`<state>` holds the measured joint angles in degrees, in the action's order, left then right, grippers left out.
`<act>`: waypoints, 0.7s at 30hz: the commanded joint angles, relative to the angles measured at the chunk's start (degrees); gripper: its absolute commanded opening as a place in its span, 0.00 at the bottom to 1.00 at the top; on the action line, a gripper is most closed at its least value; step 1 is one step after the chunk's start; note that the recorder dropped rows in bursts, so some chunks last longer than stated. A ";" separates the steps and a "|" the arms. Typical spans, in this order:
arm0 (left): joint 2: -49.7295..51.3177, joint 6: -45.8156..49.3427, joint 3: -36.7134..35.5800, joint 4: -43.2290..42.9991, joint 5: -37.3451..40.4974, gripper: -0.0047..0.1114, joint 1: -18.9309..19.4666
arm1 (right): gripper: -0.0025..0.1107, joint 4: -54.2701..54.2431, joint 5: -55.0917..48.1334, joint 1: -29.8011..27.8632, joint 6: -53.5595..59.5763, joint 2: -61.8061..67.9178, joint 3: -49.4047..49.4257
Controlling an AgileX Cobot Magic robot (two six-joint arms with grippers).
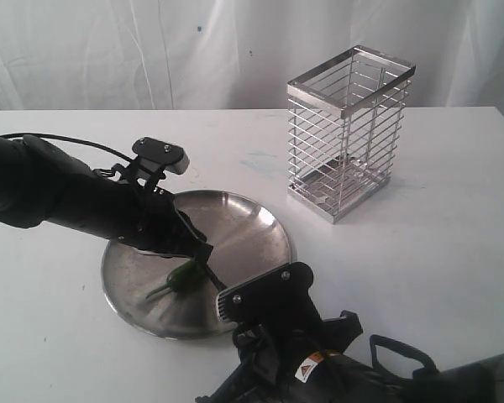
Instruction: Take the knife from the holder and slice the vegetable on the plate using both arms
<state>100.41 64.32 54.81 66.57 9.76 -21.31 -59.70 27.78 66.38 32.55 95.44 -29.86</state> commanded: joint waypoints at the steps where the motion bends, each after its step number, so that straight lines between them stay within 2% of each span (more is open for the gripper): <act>1: 0.87 0.21 0.21 0.83 0.40 0.04 -0.17 | 0.02 0.17 0.89 -0.17 0.68 0.01 -0.26; 21: 6.62 1.30 0.25 0.49 -0.19 0.04 -0.17 | 0.02 0.17 -1.61 -0.17 0.68 0.12 -0.26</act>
<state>106.28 65.35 56.13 68.21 8.58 -21.31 -59.70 26.09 66.38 32.69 95.49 -29.86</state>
